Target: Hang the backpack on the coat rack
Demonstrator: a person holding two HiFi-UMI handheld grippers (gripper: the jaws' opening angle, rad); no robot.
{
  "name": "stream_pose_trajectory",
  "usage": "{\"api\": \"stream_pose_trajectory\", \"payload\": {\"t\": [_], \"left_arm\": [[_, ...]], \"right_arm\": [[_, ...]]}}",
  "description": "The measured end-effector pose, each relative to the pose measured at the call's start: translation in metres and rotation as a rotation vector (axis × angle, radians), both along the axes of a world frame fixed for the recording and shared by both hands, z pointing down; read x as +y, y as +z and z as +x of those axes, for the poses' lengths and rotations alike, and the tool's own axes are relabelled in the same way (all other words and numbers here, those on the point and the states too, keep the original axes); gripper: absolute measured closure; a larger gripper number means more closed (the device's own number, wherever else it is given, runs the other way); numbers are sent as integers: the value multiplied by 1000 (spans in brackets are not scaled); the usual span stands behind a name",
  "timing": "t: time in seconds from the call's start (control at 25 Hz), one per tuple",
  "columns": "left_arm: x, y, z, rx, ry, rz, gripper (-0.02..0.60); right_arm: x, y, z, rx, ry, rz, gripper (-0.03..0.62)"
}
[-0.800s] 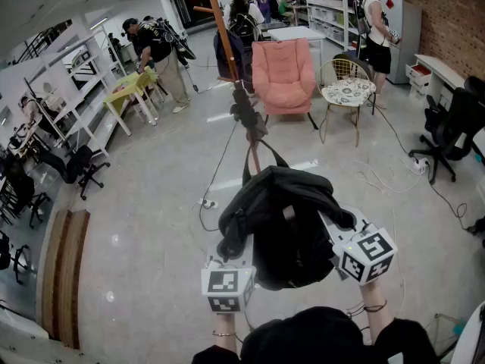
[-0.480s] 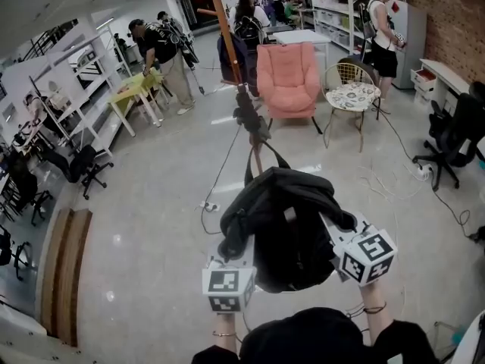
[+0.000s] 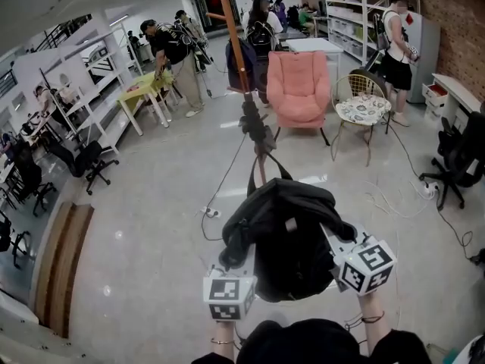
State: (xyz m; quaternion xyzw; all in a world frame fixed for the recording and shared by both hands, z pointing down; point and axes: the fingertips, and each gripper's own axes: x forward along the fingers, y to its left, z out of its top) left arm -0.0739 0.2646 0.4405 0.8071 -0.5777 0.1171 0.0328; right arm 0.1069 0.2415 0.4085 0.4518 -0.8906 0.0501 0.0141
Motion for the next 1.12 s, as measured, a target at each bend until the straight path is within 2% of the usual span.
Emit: {"api": "stream_pose_trajectory", "payload": {"t": [0.2,0.36,0.6,0.84,1.12], "left_arm": [[-22,4,5,-5,-23,-19,454],[-49,-12,12,-10,-27,-42,454],[-92,5,9,-2,-23,-76,454],[-159,17,-5,8,-21,-101,454],[-265,8,-28,15,-11,-114,454]], "right_arm": [[-27,5,6,-10,-21,-19,554],[-57,-10,12,-17,-29,-44,554],[-103,2,8,-22,-29,-70,554],[-169,12,-6,-21,-24,-96,554],[-274,3,-29,-37,-16,-111,554]]}}
